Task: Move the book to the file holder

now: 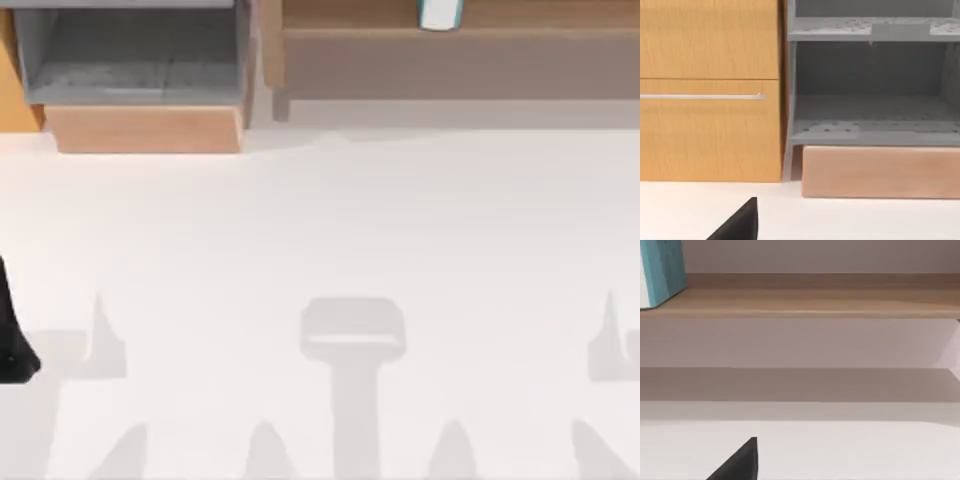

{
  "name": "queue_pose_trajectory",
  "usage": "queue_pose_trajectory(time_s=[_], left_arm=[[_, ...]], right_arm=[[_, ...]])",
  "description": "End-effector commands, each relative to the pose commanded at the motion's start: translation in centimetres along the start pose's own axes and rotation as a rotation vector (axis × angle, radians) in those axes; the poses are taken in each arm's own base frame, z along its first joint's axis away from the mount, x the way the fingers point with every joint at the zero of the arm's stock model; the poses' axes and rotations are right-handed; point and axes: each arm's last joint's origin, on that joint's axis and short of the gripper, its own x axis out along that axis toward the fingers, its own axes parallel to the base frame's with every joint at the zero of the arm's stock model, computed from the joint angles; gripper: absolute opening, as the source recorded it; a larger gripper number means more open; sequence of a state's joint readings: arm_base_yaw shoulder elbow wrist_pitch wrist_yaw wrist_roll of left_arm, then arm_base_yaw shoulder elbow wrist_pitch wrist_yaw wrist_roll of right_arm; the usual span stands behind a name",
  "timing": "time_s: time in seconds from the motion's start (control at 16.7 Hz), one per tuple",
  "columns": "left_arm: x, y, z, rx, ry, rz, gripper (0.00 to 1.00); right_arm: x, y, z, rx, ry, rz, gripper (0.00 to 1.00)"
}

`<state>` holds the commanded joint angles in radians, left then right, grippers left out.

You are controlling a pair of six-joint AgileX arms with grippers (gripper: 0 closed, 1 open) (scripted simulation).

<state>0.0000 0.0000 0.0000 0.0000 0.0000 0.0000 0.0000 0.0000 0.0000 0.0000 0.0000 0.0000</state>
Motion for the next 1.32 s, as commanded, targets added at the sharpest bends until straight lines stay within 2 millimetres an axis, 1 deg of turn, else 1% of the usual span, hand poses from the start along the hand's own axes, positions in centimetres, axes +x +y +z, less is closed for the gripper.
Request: queue_pose_trajectory(time_s=[0.18,0.3,0.42,0.54,0.66,0.72,0.84,0.96,1.02,1.14,1.32], left_arm=[[0.0,0.0,0.2,0.0,-0.001,0.0,1.0],[0.1,-0.3,1.2,0.001,-0.008,-0.003,1.0],[0.5,-0.7,3.0,0.003,-0.017,-0.007,1.0],[1.3,-1.4,5.5,0.004,-0.021,-0.012,1.0],[3.0,-2.5,8.2,0.007,-0.014,-0.017,1.0],[4.2,-3.3,9.6,0.01,-0.006,-0.019,1.0],[7.4,-5.6,11.9,0.021,0.021,-0.023,1.0],[11.2,-8.8,13.3,0.038,0.049,-0.025,1.0],[13.3,-10.8,13.7,0.047,0.061,-0.026,1.0],[17.2,-15.3,13.6,0.064,0.079,-0.027,1.0],[21.9,-22.2,12.2,0.075,0.081,-0.027,1.0]], right_arm=[[0.0,0.0,0.0,0.0,0.0,0.0,1.0],[0.0,0.0,0.0,0.0,0.0,0.0,1.0],[0.0,0.0,0.0,0.0,0.0,0.0,1.0],[0.0,0.0,0.0,0.0,0.0,0.0,1.0],[0.0,0.0,0.0,0.0,0.0,0.0,1.0],[0.0,0.0,0.0,0.0,0.0,0.0,1.0],[0.0,0.0,0.0,0.0,0.0,0.0,1.0],[0.0,0.0,0.0,0.0,0.0,0.0,1.0],[0.0,0.0,0.0,0.0,0.0,0.0,1.0],[0.0,0.0,0.0,0.0,0.0,0.0,1.0],[0.0,0.0,0.0,0.0,0.0,0.0,1.0]])
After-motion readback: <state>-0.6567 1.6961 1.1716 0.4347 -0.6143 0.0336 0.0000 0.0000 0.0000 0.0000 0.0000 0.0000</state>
